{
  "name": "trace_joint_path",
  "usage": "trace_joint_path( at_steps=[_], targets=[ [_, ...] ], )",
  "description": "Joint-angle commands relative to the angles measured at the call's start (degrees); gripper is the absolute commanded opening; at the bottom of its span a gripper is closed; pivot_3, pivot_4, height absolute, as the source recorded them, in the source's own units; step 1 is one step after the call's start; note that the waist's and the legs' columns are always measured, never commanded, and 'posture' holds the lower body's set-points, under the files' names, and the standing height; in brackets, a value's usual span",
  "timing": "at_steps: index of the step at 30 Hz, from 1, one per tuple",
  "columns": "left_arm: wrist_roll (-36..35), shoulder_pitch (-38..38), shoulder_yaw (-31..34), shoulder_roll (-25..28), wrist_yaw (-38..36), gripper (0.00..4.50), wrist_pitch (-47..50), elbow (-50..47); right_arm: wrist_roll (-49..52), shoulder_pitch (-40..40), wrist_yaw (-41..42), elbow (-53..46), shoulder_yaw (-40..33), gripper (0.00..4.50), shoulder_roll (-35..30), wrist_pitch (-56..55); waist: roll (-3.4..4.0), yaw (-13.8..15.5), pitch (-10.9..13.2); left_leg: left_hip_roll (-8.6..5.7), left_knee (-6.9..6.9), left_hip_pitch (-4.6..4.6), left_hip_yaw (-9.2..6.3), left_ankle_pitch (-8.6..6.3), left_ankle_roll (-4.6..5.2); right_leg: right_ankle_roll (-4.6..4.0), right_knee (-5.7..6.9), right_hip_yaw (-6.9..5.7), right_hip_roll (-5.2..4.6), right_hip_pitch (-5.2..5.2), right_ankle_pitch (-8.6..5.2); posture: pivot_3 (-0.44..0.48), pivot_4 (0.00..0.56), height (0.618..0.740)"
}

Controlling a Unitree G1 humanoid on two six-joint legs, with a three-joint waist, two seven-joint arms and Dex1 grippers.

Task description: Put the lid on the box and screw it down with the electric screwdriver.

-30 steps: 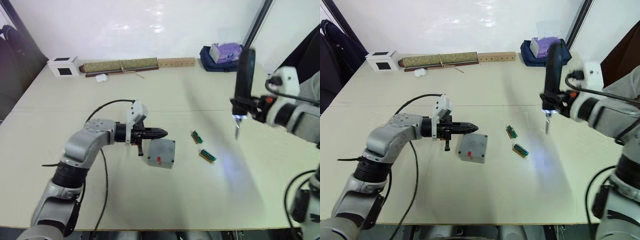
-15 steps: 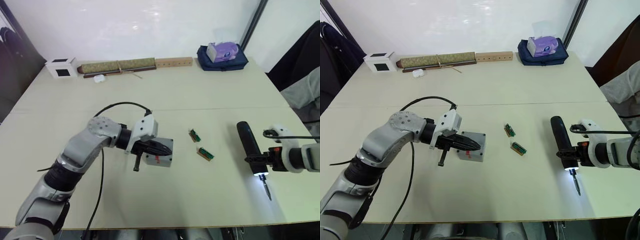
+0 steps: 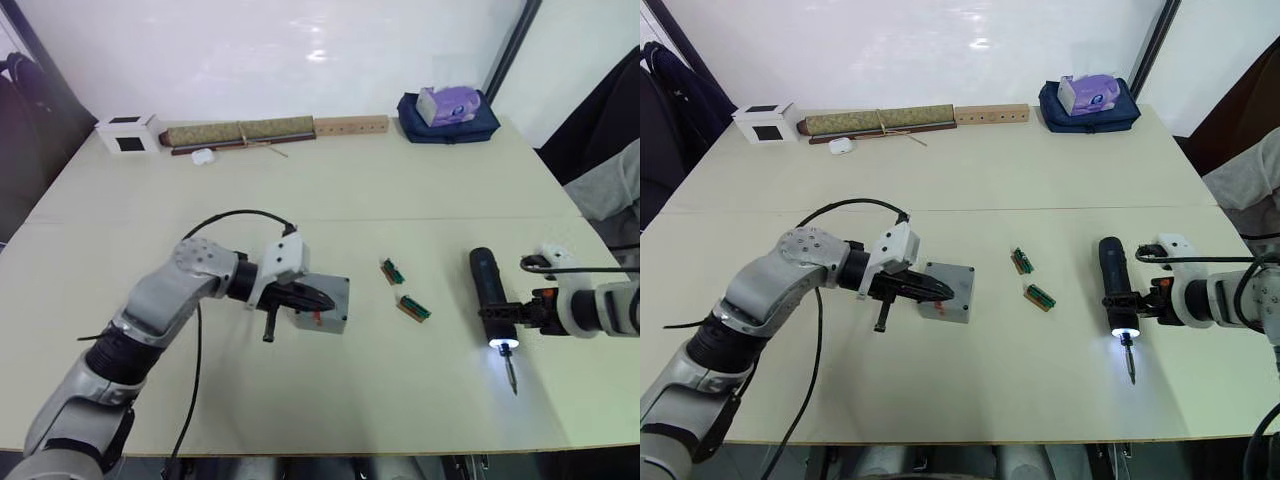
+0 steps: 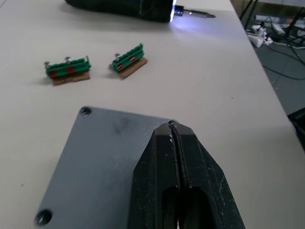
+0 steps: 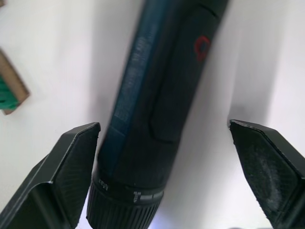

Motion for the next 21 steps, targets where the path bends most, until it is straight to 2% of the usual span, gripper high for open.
trace_joint_path(
  at_steps=[1,4,6,8,10,14,17,21],
  targets=[
    [-3.1,-3.0,7.5,0.0,1.8,0.00,1.9,3.8,-1.7,-3.4,3.1,-4.1,-3.1,4.42,-4.3,-4.7,0.01,0.0,0.0,0.00,0.01,0.00,0.00,0.00,0.00,0.00,0.00,0.00,0.00,0.00,0.00,0.000,0.150,0.740],
    [-6.5,-6.1,14.6,-1.1,5.0,0.00,4.2,9.0,-0.8,-7.6,4.7,-8.1,-5.2,4.42,-4.8,-7.8,0.01,0.0,0.1,0.02,0.06,-0.01,-0.06,0.00,0.00,0.02,0.05,-0.03,-0.02,-0.02,0.01,0.000,0.150,0.740],
    [-5.8,-6.8,16.5,-0.6,6.4,0.00,3.8,11.6,3.0,-9.1,5.0,-14.7,-7.3,4.42,-0.8,-9.6,0.00,-0.3,0.1,0.06,0.07,-0.01,-0.08,0.00,0.00,0.03,0.06,-0.04,0.00,-0.01,0.01,0.000,0.150,0.740],
    [-3.6,-5.9,15.4,1.0,6.4,0.00,3.5,12.1,8.0,-7.7,7.4,-23.0,-9.2,4.42,3.7,-12.7,-0.13,-0.3,0.0,0.07,0.04,0.04,-0.11,-0.03,0.04,0.03,0.03,-0.07,0.05,0.06,0.01,0.000,0.150,0.740],
    [-0.5,-3.7,11.9,3.8,4.8,0.00,2.7,11.4,14.1,-5.0,8.8,-30.2,-8.7,4.42,5.7,-11.1,-0.09,-0.1,0.0,0.13,0.03,0.04,-0.21,-0.06,0.10,0.01,0.01,-0.09,0.15,0.08,0.01,0.000,0.150,0.740],
    [4.7,0.8,6.2,7.8,1.9,0.00,-1.0,10.2,9.3,0.7,6.2,-37.2,1.7,4.42,8.8,-14.5,-0.13,0.2,0.1,0.12,0.04,-0.01,-0.28,-0.06,0.09,0.02,0.03,-0.11,-0.11,0.06,0.01,0.000,0.150,0.740],
    [6.2,1.9,4.7,7.7,1.7,0.00,-2.0,10.4,4.4,2.8,6.0,-38.0,9.0,4.42,9.9,-18.0,-0.27,0.4,0.1,0.03,0.24,-0.02,-0.24,-0.06,0.09,0.03,-0.01,-0.12,-0.26,0.20,0.02,0.000,0.150,0.740],
    [6.0,3.1,3.6,6.7,0.5,0.00,-1.0,10.6,3.5,4.3,8.4,-37.5,14.0,4.42,12.0,-20.9,-0.30,0.2,0.1,0.00,0.34,-0.01,-0.20,-0.06,0.09,0.06,-0.04,-0.07,-0.28,0.23,0.04,0.000,0.150,0.740]
  ],
)
